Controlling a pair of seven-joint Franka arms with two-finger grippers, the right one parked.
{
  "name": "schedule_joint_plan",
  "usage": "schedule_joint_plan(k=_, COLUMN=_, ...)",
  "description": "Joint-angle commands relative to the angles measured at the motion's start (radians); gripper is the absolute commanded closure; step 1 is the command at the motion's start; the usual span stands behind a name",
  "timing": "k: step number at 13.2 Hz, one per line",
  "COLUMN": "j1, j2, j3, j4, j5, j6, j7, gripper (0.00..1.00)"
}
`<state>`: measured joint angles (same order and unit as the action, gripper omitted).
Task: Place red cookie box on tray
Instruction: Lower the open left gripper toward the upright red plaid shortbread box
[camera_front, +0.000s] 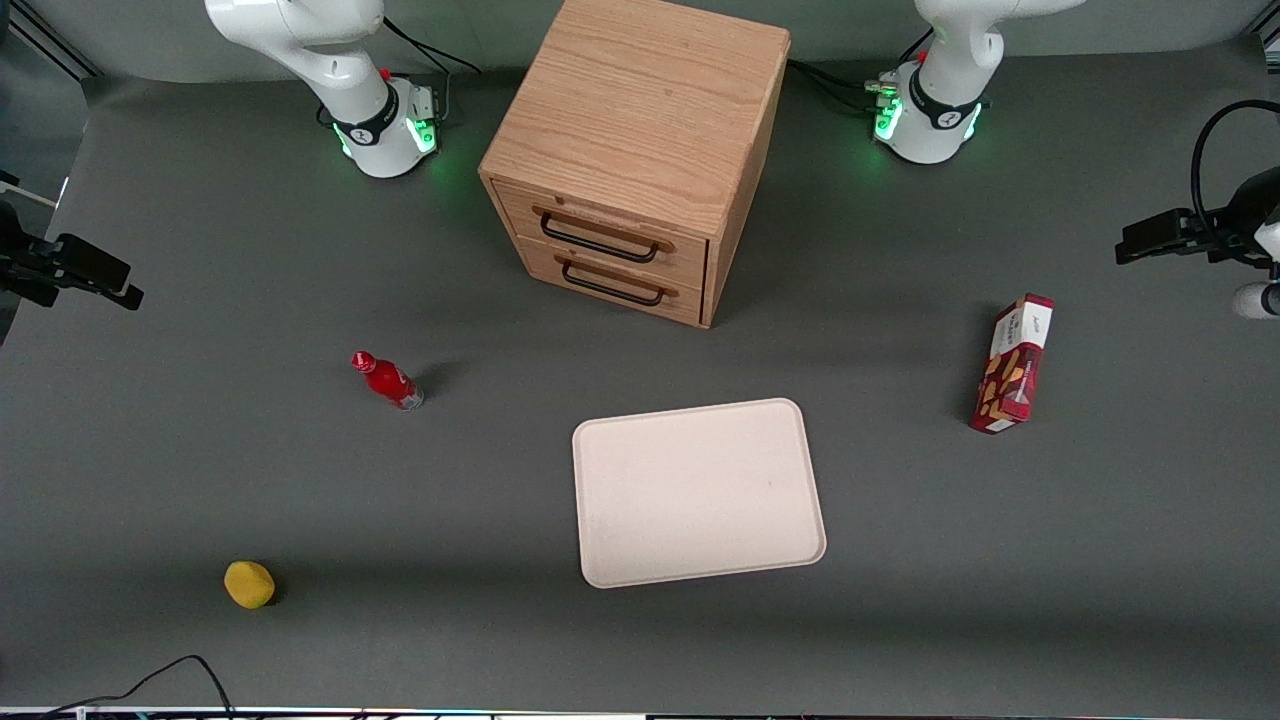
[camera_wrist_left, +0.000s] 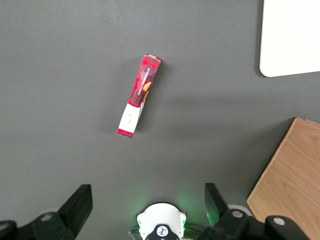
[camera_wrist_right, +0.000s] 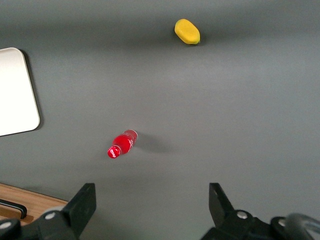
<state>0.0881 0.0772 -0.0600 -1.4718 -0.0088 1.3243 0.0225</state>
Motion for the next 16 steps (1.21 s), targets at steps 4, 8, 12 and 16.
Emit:
schedule_joint_plan(k=4, j1=-0.002, j2=0.01, j3=0.017, j4=0.034, j5=0.016, j6=-0.026, j7=-0.018, gripper=0.0)
schedule_joint_plan(k=8, j1=0.002, j2=0.015, j3=0.054, j4=-0.127, j5=0.044, j6=0.085, j7=0.174, gripper=0.0)
schedule_joint_plan(k=12, j1=0.004, j2=0.016, j3=0.089, j4=-0.501, j5=0.039, j6=0.484, j7=0.459, gripper=0.0)
schedule_joint_plan(k=16, j1=-0.001, j2=0.059, j3=0.081, j4=-0.766, j5=0.035, j6=0.939, j7=0.462, gripper=0.0)
